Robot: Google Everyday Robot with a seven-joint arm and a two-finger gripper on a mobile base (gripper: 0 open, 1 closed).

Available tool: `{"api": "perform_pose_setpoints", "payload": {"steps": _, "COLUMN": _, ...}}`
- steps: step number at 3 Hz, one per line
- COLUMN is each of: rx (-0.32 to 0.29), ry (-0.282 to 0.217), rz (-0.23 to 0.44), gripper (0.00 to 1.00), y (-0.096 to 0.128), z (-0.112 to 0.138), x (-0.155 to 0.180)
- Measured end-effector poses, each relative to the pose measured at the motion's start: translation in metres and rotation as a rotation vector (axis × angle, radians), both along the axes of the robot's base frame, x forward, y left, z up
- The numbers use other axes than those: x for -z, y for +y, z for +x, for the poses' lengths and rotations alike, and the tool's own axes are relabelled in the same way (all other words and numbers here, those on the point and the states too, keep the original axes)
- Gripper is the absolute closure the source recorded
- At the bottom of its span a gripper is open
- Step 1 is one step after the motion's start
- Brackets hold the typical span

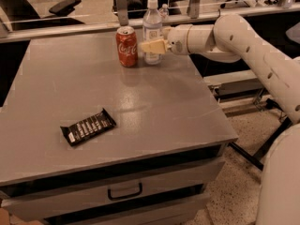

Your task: Move blue plastic bottle near coke can

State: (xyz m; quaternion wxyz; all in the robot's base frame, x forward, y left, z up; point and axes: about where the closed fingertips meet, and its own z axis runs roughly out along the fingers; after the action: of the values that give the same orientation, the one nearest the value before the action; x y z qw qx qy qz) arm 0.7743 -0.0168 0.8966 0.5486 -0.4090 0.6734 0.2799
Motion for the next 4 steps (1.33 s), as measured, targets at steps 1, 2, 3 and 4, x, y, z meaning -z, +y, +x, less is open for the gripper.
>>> {"api": "perform_pose_setpoints", "payload": {"steps": 1, "rx": -0.037, "ry": 0.043, "rz": 0.02, "gripper": 0.0, "y": 0.006, "z": -0.002, "x": 0.002}}
{"api": "perform_pose_setpoints", "payload": {"steps": 2, "rx": -0.068, "ry": 0.063, "rz": 0.034, "gripper": 0.0, "y": 0.001, "z": -0.01, "x": -0.004}}
{"api": "perform_pose_setpoints", "payload": {"steps": 3, "rx": -0.067, "ry": 0.043, "rz": 0.01, "gripper": 0.0, "y": -0.021, "z": -0.025, "x": -0.016}}
{"api": "perform_pose_setpoints", "payload": {"steps": 4, "rx": -0.037, "ry": 0.025, "rz": -0.045, "gripper": 0.0, "y": -0.058, "z": -0.044, "x": -0.026}}
